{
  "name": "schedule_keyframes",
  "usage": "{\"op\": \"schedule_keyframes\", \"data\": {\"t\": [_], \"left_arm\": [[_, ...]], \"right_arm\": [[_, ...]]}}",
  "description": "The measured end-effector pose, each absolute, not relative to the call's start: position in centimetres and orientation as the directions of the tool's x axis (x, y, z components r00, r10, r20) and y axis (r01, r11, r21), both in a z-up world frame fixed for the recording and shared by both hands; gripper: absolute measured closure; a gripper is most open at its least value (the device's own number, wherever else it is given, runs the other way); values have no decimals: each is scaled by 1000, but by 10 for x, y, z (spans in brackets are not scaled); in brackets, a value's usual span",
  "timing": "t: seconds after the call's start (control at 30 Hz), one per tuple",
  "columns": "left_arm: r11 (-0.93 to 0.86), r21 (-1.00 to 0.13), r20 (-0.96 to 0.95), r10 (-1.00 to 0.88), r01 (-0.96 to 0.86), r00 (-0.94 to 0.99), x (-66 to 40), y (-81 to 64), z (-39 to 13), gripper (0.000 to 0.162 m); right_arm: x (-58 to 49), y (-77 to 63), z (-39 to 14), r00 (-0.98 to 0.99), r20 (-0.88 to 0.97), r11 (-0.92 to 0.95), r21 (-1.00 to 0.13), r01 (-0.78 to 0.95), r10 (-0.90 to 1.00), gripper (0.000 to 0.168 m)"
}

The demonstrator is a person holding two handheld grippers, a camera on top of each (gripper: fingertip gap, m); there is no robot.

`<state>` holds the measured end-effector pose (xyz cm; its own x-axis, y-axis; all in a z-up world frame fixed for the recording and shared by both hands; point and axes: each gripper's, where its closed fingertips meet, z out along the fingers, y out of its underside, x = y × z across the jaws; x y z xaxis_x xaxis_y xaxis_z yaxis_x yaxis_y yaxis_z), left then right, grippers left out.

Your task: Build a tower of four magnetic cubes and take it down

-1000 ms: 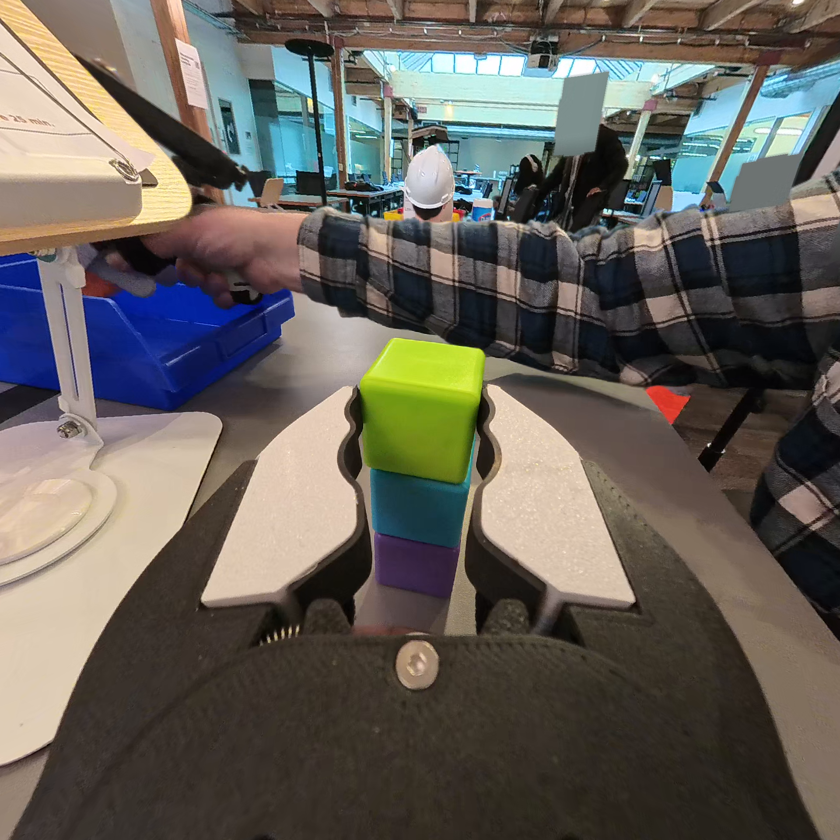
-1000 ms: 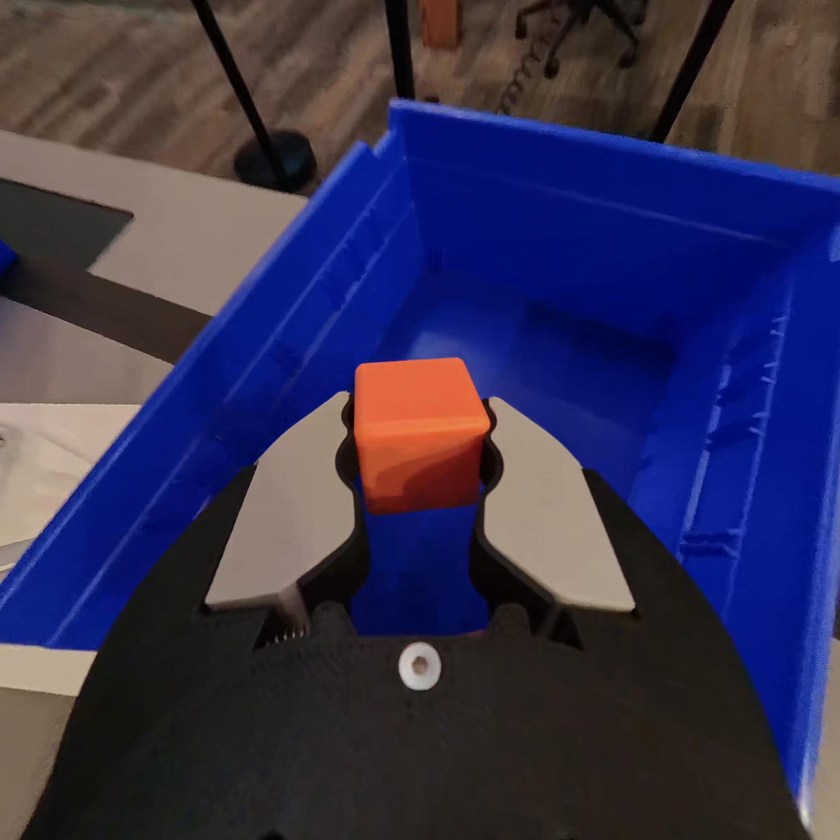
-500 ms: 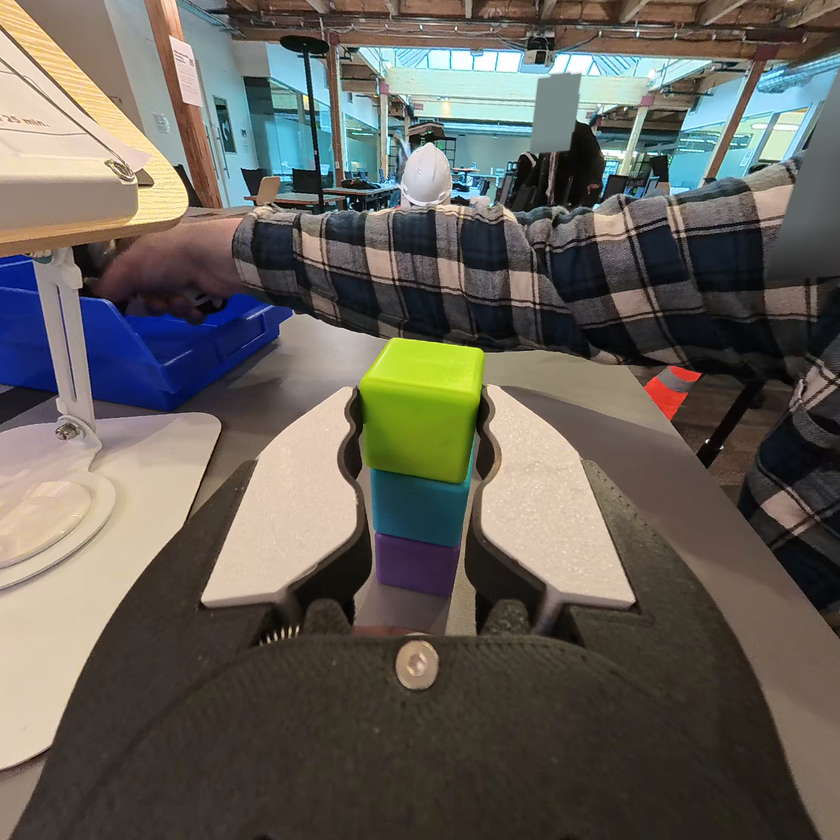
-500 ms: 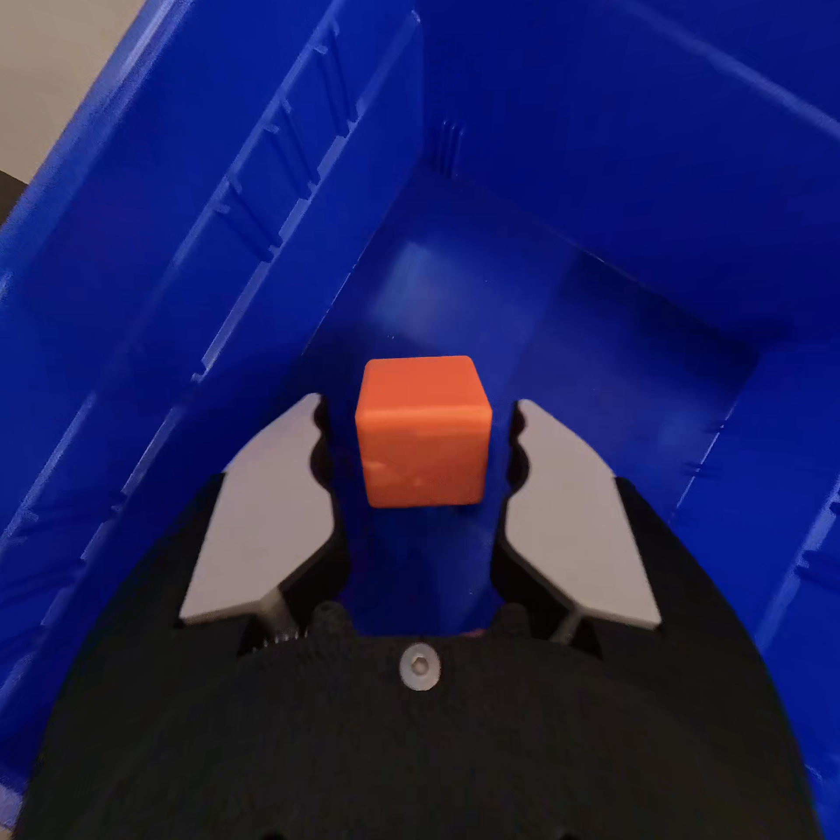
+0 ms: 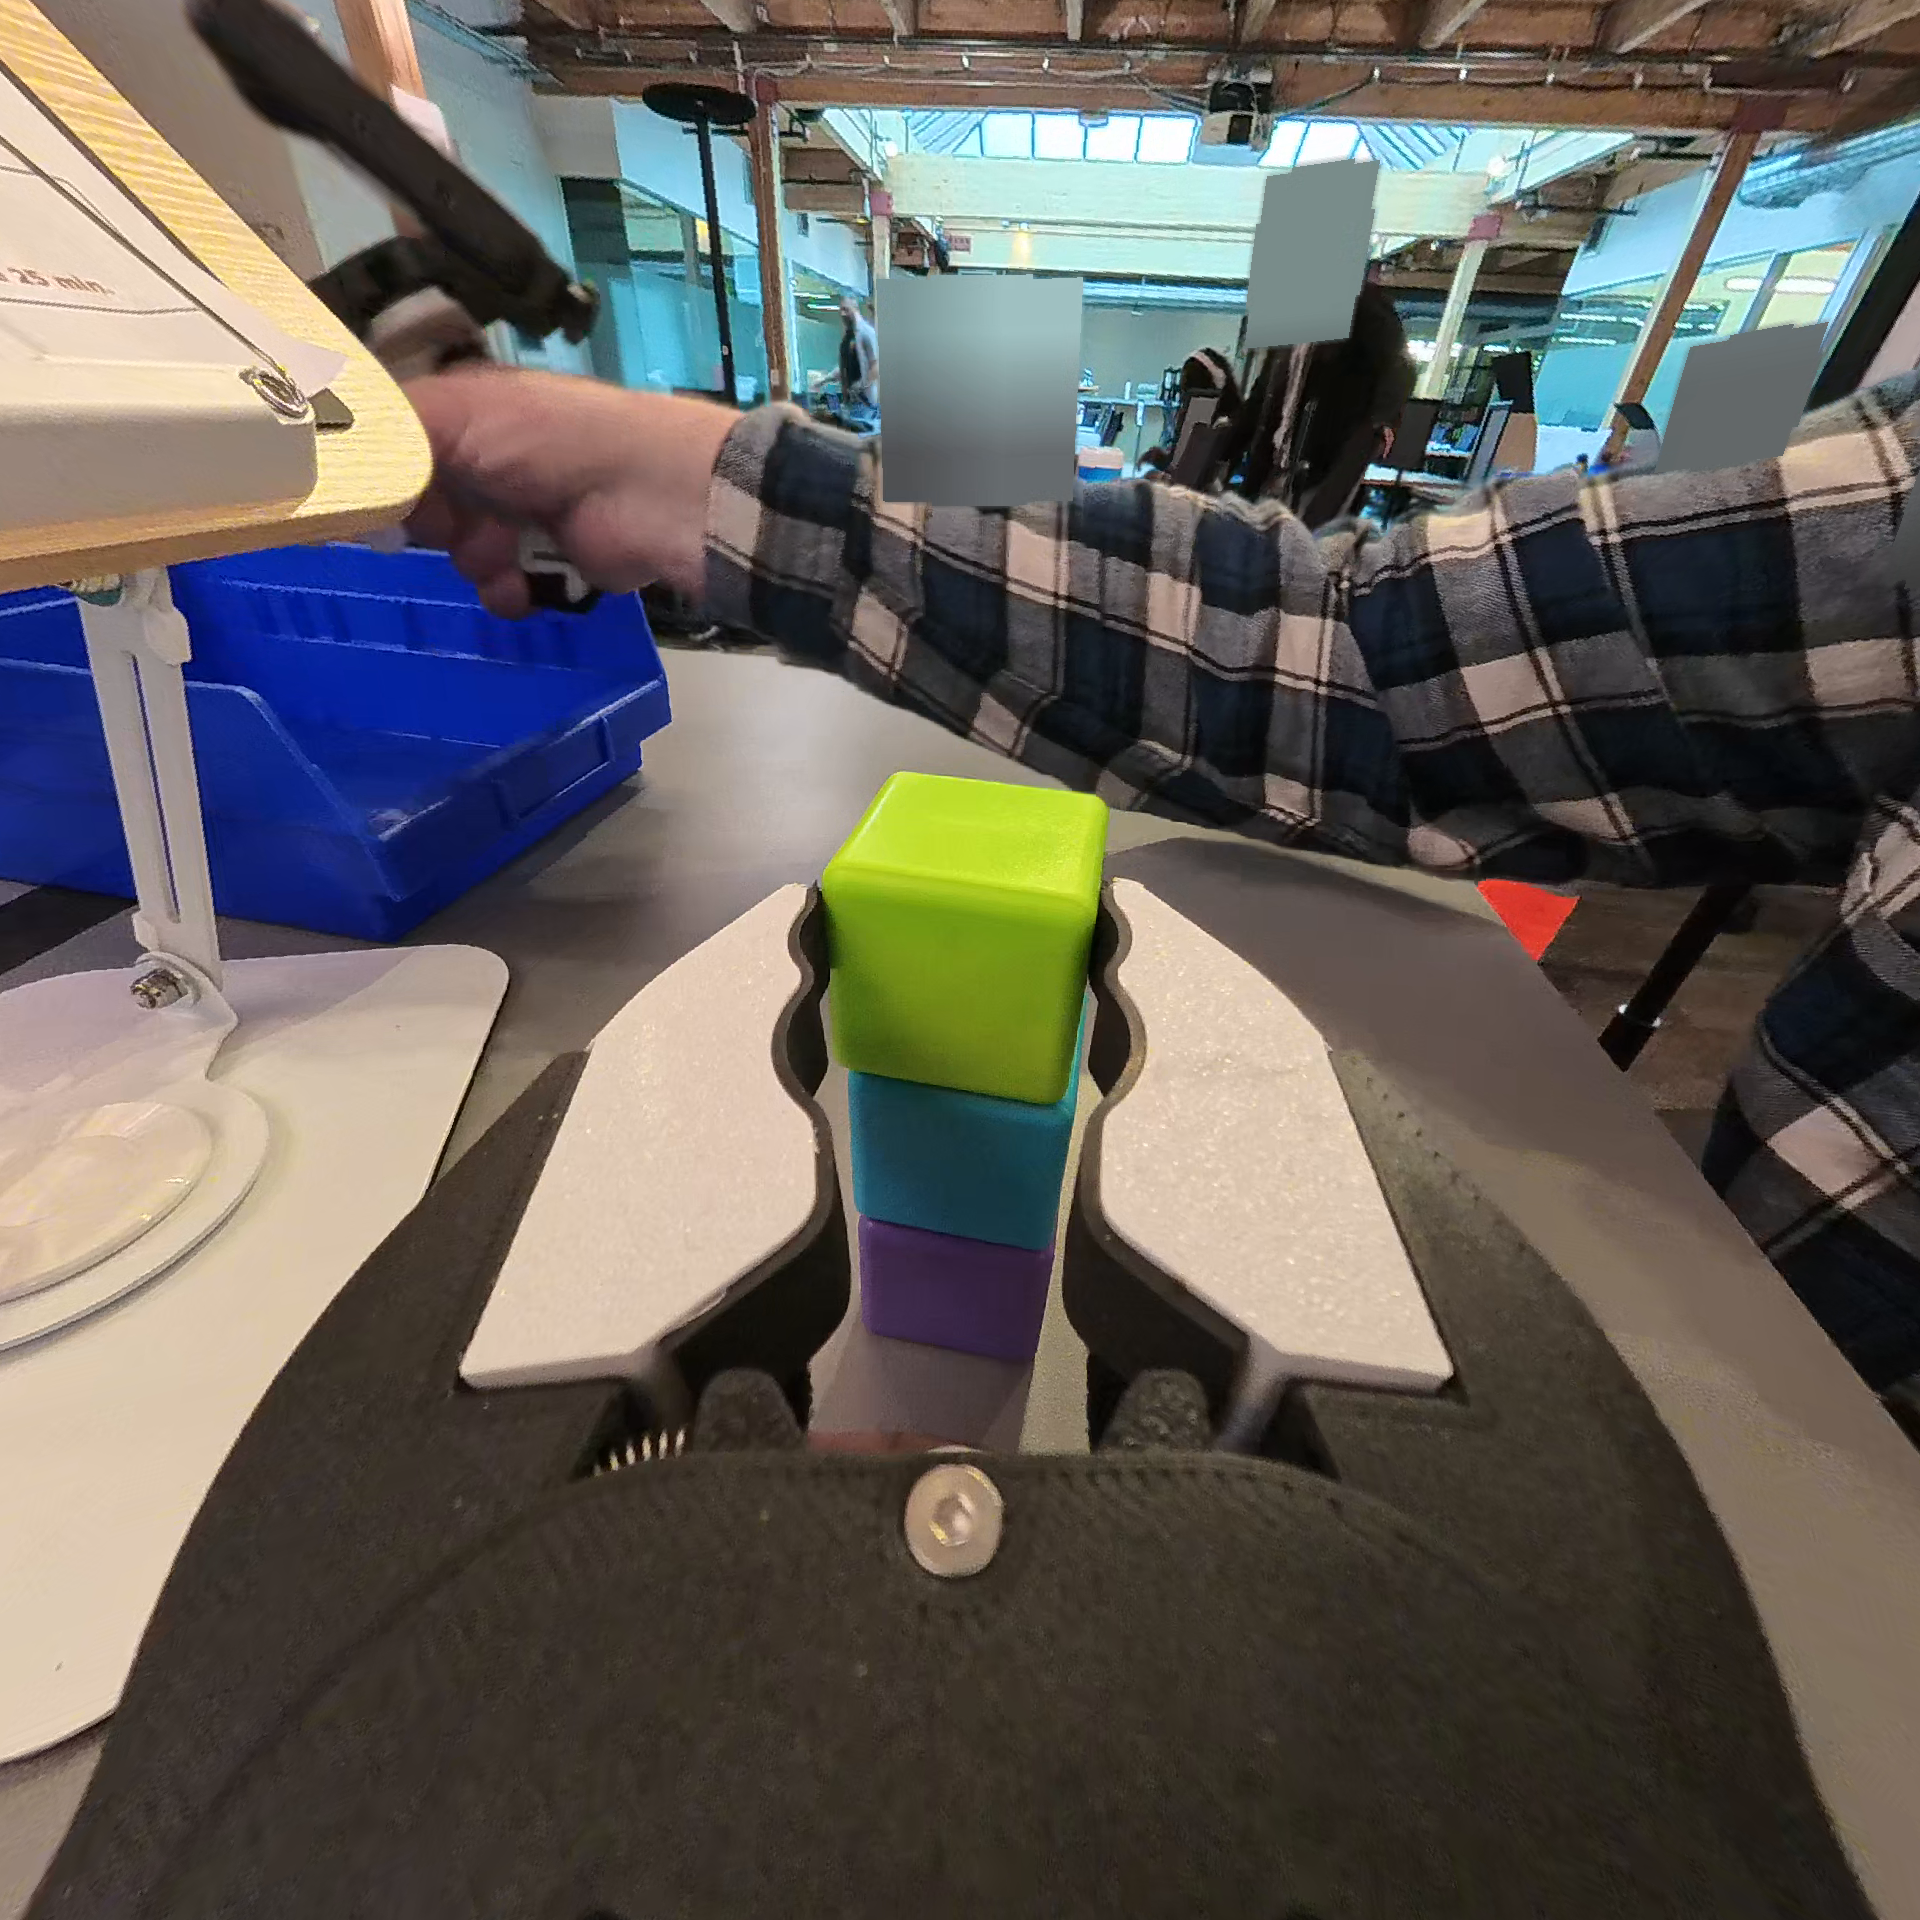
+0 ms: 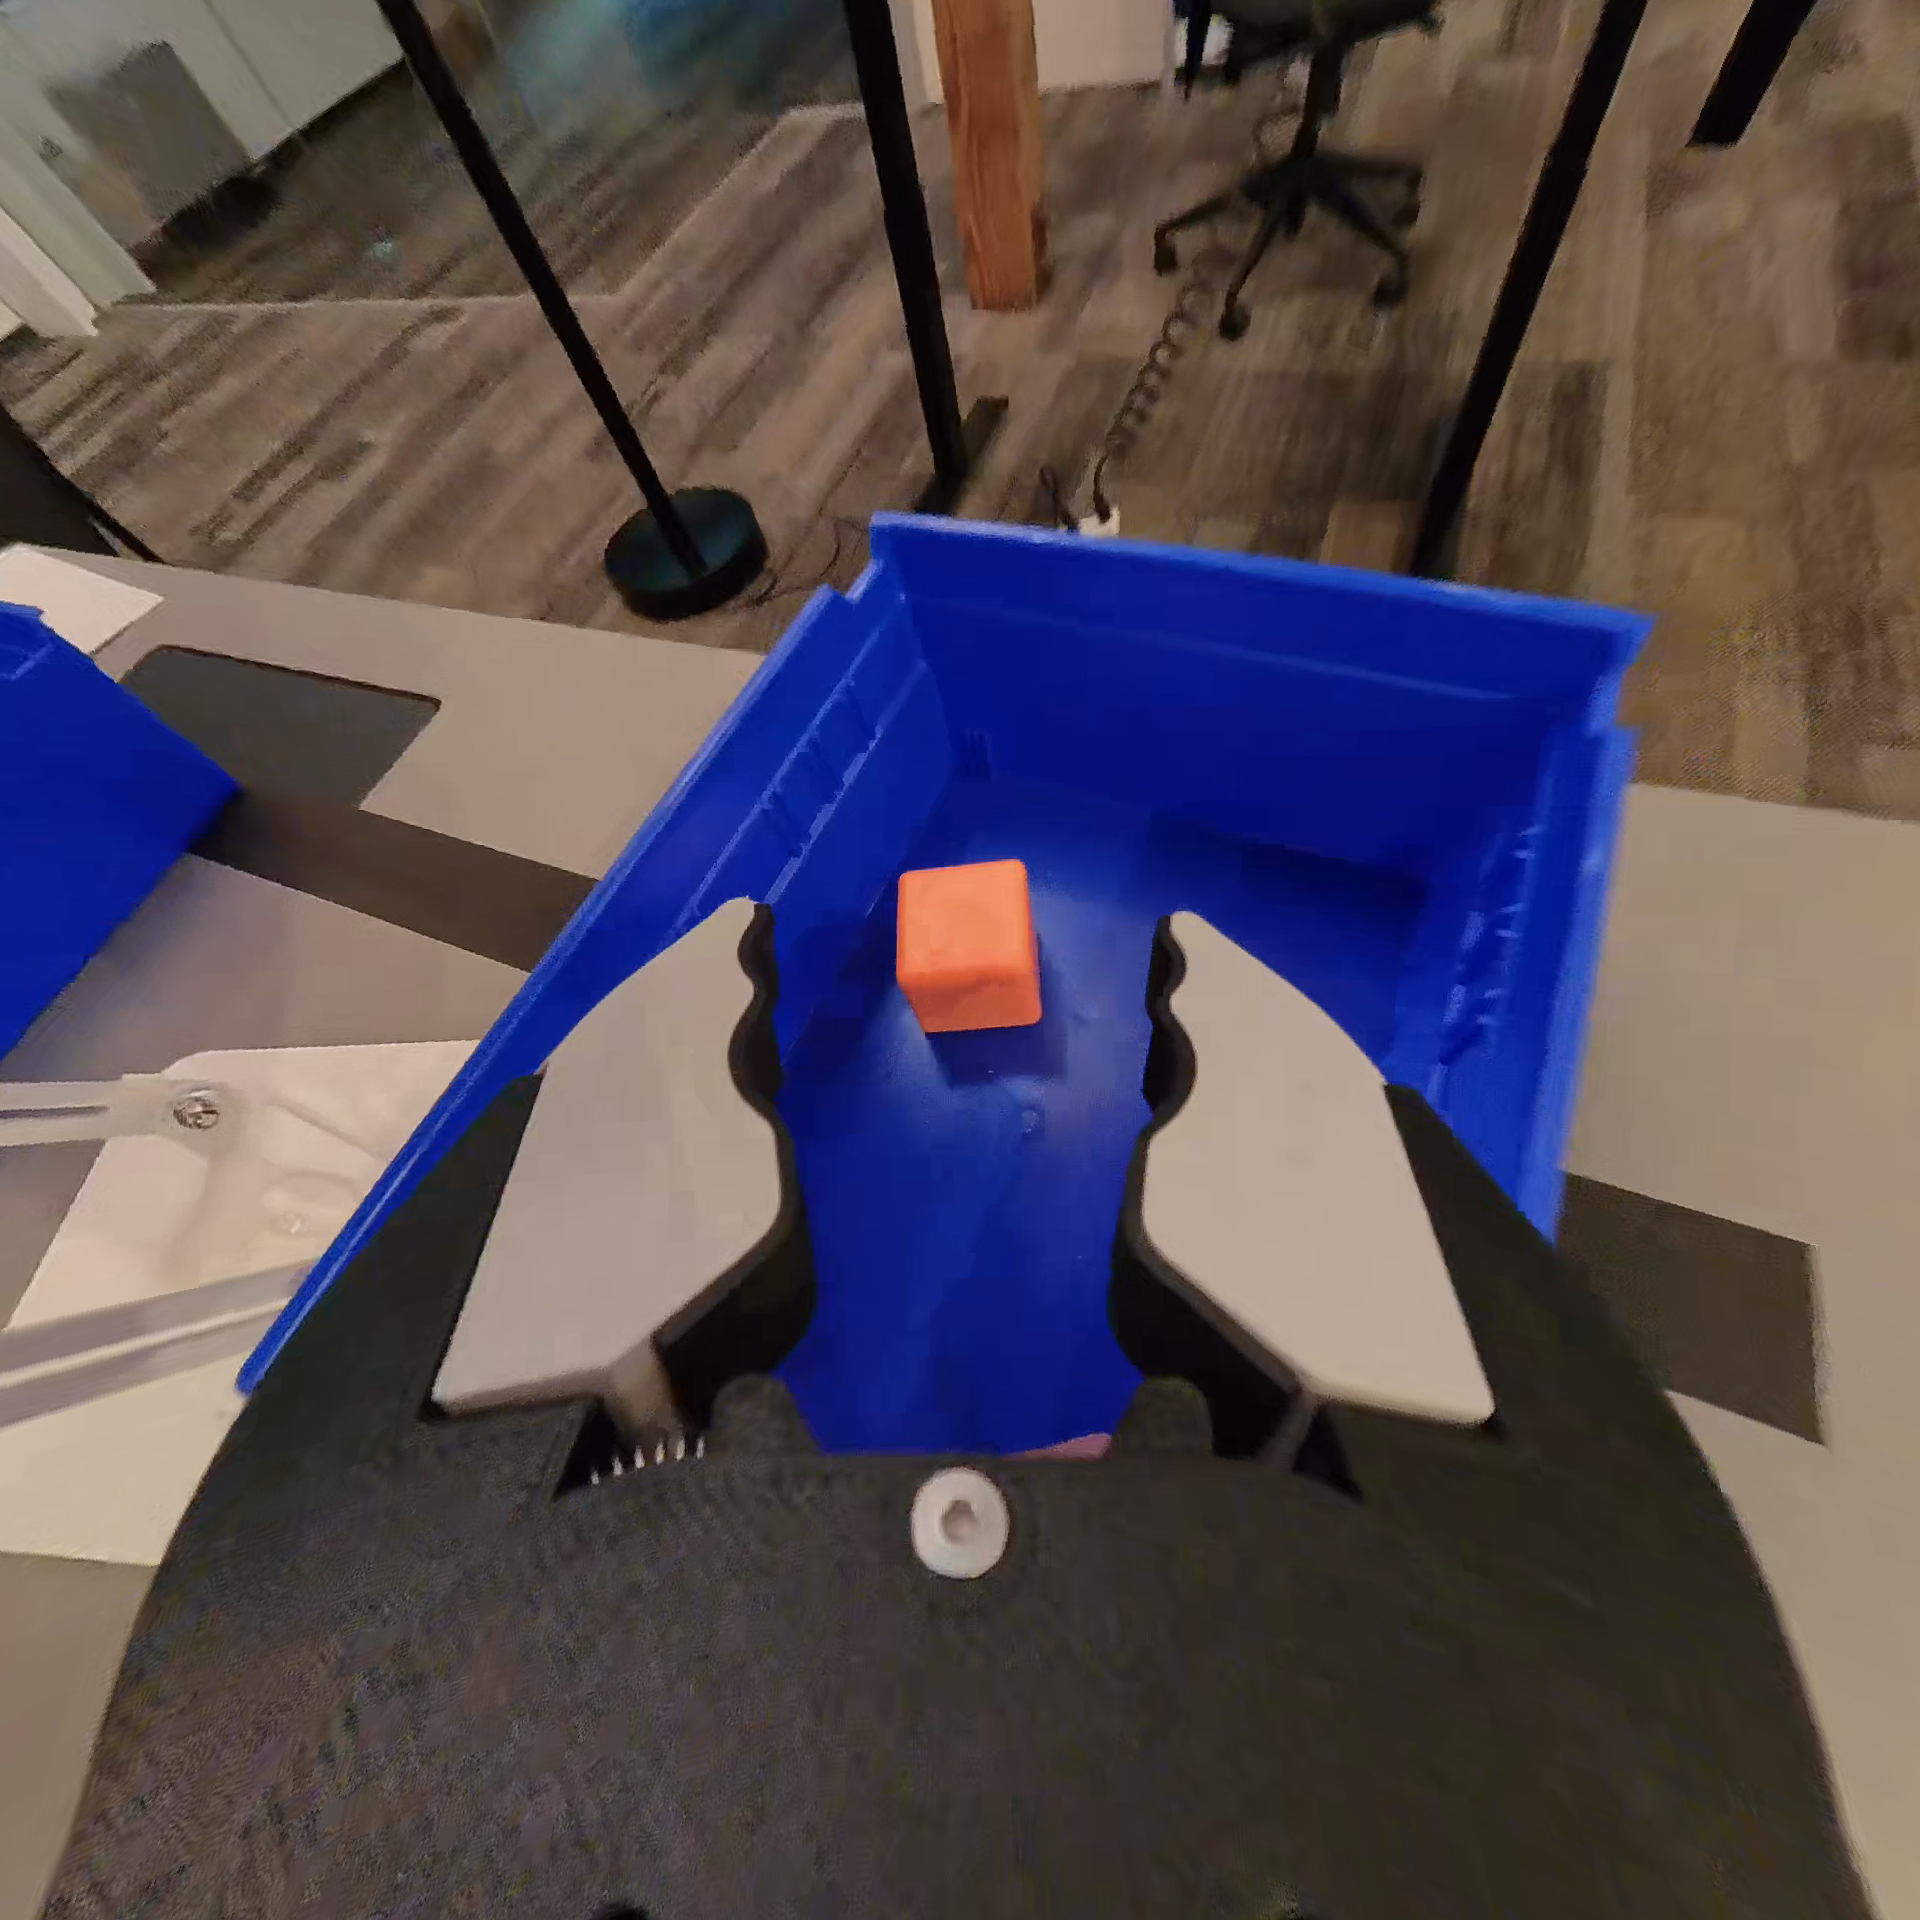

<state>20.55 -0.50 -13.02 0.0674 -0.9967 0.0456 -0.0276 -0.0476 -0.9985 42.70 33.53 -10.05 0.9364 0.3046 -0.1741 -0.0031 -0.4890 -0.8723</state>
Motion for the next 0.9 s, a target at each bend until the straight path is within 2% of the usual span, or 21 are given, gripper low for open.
{"op": "schedule_keyframes", "data": {"t": [0.2,0.33,0.4,0.57,0.7,0.9], "left_arm": [[-41,-999,39,-996,-32,74,205,-5,-130,114],[-39,-999,37,-996,-32,76,206,-5,-130,114],[-39,-999,37,-996,-31,76,206,-5,-130,114],[-37,-999,35,-996,-32,81,206,-5,-130,114],[-34,-999,31,-996,-33,84,206,-4,-130,114],[-35,-999,33,-996,-32,84,206,-4,-131,114]], "right_arm": [[459,274,-42,955,-57,-297,-954,34,291,100],[420,199,-11,845,-13,-137,-988,72,535,91],[389,158,-2,760,30,-47,-996,79,650,92],[302,79,-13,519,61,14,-995,95,853,83],[249,32,-30,363,48,32,-998,50,930,83],[202,4,-80,245,50,18,-991,131,968,84]]}}
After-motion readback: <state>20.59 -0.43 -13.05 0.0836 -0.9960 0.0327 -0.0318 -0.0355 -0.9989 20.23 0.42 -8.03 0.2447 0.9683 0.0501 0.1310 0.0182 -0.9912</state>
